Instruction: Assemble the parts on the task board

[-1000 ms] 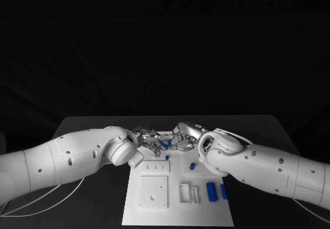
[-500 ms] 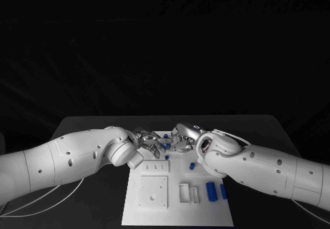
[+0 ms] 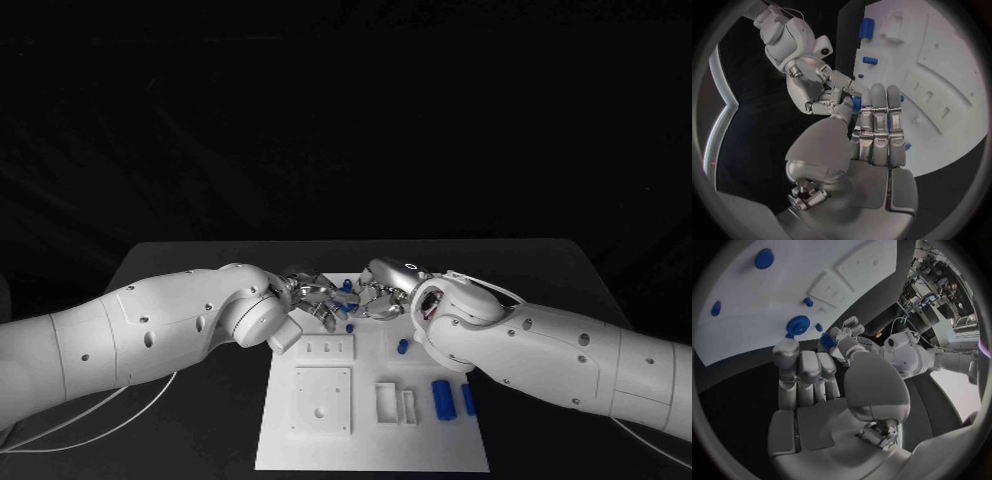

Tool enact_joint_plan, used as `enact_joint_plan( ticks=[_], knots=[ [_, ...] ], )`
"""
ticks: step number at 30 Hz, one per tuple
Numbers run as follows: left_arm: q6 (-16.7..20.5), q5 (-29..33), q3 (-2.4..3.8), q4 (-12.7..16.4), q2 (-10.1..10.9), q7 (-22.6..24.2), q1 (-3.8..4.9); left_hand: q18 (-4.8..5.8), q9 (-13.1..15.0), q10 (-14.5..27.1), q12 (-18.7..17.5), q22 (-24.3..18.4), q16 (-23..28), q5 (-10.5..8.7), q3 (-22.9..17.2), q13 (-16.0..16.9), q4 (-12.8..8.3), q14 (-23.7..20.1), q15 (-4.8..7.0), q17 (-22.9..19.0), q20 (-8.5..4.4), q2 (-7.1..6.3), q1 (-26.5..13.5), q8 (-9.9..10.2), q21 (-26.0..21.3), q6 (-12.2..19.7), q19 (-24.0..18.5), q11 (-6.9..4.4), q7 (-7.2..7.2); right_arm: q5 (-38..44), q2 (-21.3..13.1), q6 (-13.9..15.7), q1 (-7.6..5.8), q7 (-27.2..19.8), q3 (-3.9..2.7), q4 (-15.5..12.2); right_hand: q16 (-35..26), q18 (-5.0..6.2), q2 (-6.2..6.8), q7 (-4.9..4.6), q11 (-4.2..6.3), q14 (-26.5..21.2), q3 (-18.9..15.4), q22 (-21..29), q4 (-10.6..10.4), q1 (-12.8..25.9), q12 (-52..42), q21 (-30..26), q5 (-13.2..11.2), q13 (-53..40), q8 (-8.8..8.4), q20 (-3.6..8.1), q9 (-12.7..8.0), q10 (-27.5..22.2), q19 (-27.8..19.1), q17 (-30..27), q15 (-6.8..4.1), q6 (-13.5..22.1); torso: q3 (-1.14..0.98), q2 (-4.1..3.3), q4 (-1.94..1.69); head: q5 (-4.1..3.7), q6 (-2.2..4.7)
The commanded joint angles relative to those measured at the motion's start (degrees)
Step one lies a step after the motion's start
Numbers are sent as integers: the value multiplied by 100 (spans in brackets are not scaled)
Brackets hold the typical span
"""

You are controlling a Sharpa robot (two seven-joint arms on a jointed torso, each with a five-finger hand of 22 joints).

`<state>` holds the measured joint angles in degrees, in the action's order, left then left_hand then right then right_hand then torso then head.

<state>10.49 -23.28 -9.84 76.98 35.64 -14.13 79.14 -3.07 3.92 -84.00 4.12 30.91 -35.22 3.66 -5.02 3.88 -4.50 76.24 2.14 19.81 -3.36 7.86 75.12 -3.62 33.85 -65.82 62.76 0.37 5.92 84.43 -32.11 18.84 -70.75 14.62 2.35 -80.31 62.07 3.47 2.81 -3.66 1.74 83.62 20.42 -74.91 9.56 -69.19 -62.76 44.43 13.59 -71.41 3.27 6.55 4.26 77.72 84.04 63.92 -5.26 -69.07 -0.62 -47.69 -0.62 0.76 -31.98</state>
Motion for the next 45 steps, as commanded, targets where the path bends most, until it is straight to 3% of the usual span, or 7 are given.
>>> enact_joint_plan(
  ticks=[1, 18, 33, 34, 37, 39, 45],
  knots=[
    [-97, 4, 7, 21, -25, 114, 7, 100, 31, -209, -34, 80, -24, -57, -280, -4, -177, 15, 61, 18, -57, 3, -6, -9, 93, -397, -46, -49, -279, 57, 21, -118, 9, -36, 3, -12, -36, -6, -41, 60, 24, -9, -7, -539, -29, 5, 5, -38, 28, 1, 38, 27, 12, -5, 162, -10, -37, -121, -2, -6, 0, -12, -2],
    [-100, -9, 6, -18, -26, 92, 4, 129, 261, -267, 307, 250, -174, -78, -616, 49, -237, 48, 115, 138, -108, -123, -242, -22, 226, -641, -75, -126, -382, 45, 16, -100, 31, -35, 8, 8, -39, -8, -45, 69, 30, -10, -19, -541, -42, 5, 5, -39, 36, 0, 40, 29, 17, -3, 166, -14, -40, -140, -5, -9, -1, -35, -25],
    [-98, -204, 5, -17, -33, 95, 1, 198, 806, -282, 1408, 691, -1082, -56, -471, 332, -174, 173, 319, 612, -315, -280, -361, -22, 746, -1128, 40, -343, -583, 28, 10, -23, 51, -37, 8, 15, -54, -8, -23, 74, 35, -12, -39, -537, -70, 27, 24, -66, 124, 11, 38, 32, 17, -11, 170, -28, -42, -142, -5, -9, 0, -46, -57],
    [-90, -216, 5, -19, -34, 101, 1, 197, 833, -284, 1437, 713, -1109, -34, -490, 338, -186, 186, 326, 623, -321, -290, -362, -22, 771, -1137, 40, -352, -592, 25, 9, -20, 52, -39, 8, 16, -58, -8, -14, 73, 35, -13, -43, -534, -73, 31, 32, -76, 134, 16, 38, 32, 16, -15, 168, -31, -42, -138, -4, -8, 0, -46, -60],
    [-55, -251, 5, -25, -34, 125, 0, 201, 974, -290, 1641, 830, -1247, 343, -590, 393, -238, 248, 369, 688, -361, -401, -452, -28, 907, -1229, 44, -398, -626, 9, 6, -7, 54, -50, 8, 22, -74, -7, 10, 71, 33, -16, -67, -531, -89, 47, 45, -93, 184, 25, 35, 31, 9, -22, 167, -45, -41, -125, -5, -7, 3, -47, -66],
    [-46, -265, 5, -27, -36, 134, -1, 211, 1084, -286, 1750, 921, -1333, 488, -706, 411, -286, 256, 390, 751, -385, -457, -547, -22, 1000, -1267, 14, -422, -645, 4, 5, 3, 56, -55, 8, 25, -74, -7, 10, 71, 33, -16, -67, -531, -89, 47, 45, -93, 184, 25, 35, 31, 9, -22, 167, -45, -41, -125, -6, -9, 4, -53, -72],
    [-35, -300, 5, -29, -44, 145, -3, 241, 1444, -293, 2121, 1126, -1621, 681, -833, 510, -344, 266, 453, 952, -453, -544, -697, -21, 1211, -1402, -18, -485, -709, -8, 5, 19, 61, -65, 8, 38, -97, -6, 19, 70, 32, -18, -91, -526, -106, 43, 66, -122, 192, 39, 36, 30, 3, -32, 165, -64, -41, -118, -6, -8, 1, -63, -82]
  ],
)
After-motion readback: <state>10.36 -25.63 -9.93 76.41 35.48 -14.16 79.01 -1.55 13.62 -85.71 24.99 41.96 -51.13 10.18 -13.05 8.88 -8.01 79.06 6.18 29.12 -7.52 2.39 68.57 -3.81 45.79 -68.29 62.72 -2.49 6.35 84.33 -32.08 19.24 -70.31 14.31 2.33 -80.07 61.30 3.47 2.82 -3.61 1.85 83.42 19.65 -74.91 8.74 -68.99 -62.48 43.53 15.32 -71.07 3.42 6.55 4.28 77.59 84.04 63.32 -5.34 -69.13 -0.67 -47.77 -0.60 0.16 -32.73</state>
